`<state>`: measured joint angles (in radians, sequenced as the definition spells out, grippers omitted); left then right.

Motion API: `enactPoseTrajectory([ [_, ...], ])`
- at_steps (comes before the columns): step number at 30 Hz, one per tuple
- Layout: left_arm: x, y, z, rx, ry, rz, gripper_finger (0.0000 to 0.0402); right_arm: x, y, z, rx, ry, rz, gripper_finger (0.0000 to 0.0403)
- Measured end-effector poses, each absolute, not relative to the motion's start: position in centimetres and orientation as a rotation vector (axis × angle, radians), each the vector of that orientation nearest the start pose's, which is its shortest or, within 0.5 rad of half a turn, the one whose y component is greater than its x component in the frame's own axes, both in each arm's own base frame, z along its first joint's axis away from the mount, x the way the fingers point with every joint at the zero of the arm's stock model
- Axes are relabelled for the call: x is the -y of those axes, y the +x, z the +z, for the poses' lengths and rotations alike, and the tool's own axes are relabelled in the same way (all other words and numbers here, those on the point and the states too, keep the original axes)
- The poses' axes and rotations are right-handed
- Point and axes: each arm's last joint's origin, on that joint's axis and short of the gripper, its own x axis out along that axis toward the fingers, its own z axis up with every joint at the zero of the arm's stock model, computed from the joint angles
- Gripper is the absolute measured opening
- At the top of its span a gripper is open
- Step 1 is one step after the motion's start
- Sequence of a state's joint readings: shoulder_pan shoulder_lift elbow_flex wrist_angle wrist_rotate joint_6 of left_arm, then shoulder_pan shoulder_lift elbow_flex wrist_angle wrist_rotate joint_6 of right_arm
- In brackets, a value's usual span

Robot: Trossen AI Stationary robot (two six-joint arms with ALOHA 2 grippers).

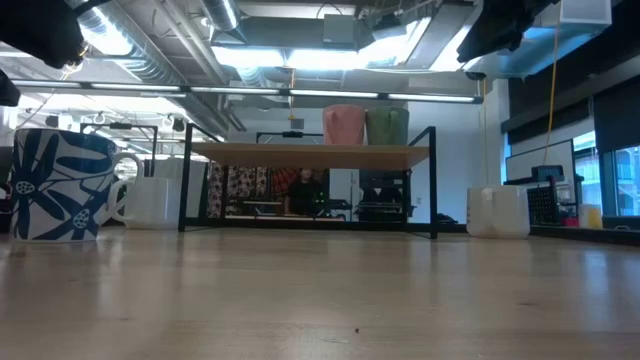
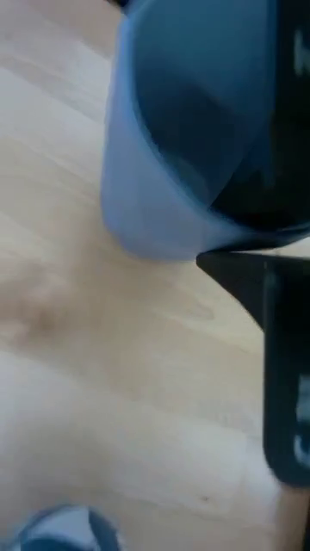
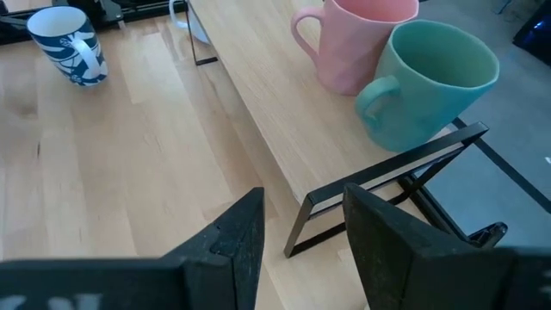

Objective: Place coffee mugs
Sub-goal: Put the purple mug on the shelf

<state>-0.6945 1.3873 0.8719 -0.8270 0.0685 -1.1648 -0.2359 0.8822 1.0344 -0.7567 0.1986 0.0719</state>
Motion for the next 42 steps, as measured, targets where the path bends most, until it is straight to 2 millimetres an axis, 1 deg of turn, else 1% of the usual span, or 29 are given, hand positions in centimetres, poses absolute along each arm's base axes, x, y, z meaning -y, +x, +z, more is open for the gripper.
enactPoseTrajectory([
  [1, 15.2, 18.1, 20.1, -1.447, -0.535, 0.181, 0.0016, 4.4, 15.9, 34.9, -0.594, 0.080, -0.443, 0.0144],
  [3, 15.0, 18.4, 20.2, -1.443, -0.533, 0.180, 0.0015, 4.4, 15.9, 35.0, -0.585, 0.081, -0.443, 0.0144],
  [5, 14.7, 19.1, 20.9, -1.431, -0.533, 0.162, 0.0016, 4.4, 16.0, 35.2, -0.557, 0.086, -0.444, 0.0144],
  [8, 13.9, 20.9, 23.3, -1.354, -0.545, 0.124, 0.0014, 4.4, 16.2, 35.5, -0.525, 0.089, -0.435, 0.0144],
  [11, 12.3, 22.4, 26.0, -1.296, -0.504, 0.114, 0.0014, 4.5, 16.2, 35.6, -0.507, 0.087, -0.440, 0.0144],
  [14, 10.3, 24.1, 29.3, -1.204, -0.483, 0.089, 0.0014, 4.5, 16.2, 35.6, -0.506, 0.084, -0.446, 0.0144],
  [18, 6.6, 25.0, 32.9, -1.112, -0.365, 0.183, 0.0014, 4.5, 16.3, 35.7, -0.489, 0.100, -0.450, 0.0144],
  [21, 3.7, 25.5, 35.3, -1.038, -0.322, 0.229, 0.0014, 4.5, 16.4, 35.9, -0.463, 0.118, -0.454, 0.0144],
  [28, -3.5, 25.2, 39.8, -0.958, -0.197, 0.388, 0.0014, 4.5, 16.4, 36.0, -0.456, 0.128, -0.458, 0.0144],
  [32, -7.4, 25.4, 41.4, -1.005, -0.129, 0.460, 0.0014, 4.5, 16.4, 35.9, -0.457, 0.136, -0.460, 0.0144],
  [34, -9.5, 25.6, 41.9, -1.049, -0.105, 0.488, 0.0014, 4.5, 16.4, 35.9, -0.459, 0.137, -0.461, 0.0144],
  [36, -11.6, 25.9, 42.1, -1.102, -0.089, 0.513, 0.0014, 4.6, 16.4, 35.9, -0.457, 0.147, -0.475, 0.0144],
  [39, -14.8, 26.6, 42.3, -1.134, -0.064, 0.547, 0.0014, 4.7, 16.7, 35.7, -0.469, 0.156, -0.502, 0.0144],
  [42, -18.0, 27.0, 41.9, -1.196, -0.079, 0.579, 0.0016, 4.8, 16.9, 35.3, -0.495, 0.165, -0.533, 0.0144],
])
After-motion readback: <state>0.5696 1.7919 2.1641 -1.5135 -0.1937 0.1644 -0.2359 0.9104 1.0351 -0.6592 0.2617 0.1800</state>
